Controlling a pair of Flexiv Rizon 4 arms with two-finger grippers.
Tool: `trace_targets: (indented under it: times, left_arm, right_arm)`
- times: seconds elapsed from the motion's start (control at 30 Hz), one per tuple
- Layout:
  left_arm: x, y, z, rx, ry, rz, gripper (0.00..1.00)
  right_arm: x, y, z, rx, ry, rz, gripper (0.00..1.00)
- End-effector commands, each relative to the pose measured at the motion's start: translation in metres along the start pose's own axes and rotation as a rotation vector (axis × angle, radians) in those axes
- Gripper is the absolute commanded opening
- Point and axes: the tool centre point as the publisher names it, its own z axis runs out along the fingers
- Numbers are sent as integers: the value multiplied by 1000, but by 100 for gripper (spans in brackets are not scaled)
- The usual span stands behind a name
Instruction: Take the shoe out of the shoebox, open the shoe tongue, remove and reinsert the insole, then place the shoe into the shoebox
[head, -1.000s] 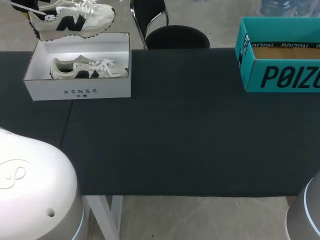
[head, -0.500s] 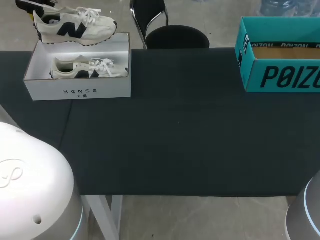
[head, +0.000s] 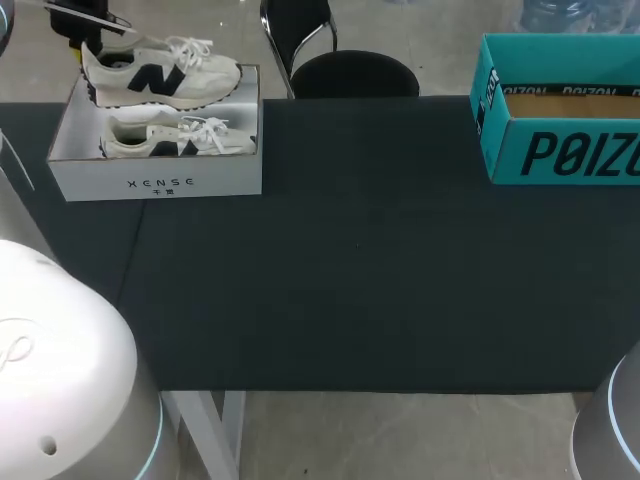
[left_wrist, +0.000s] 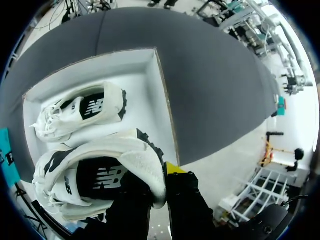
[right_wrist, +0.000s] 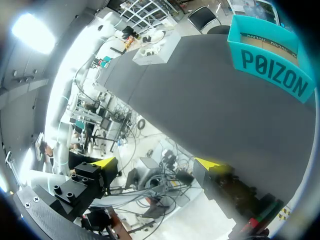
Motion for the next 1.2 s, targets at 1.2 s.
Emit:
trace_targets:
  times: [1.2]
  left_arm:
    - [-49,8,89,-3,-23,44,0]
  right_arm:
    - [0,0,1,1,-2,0,100]
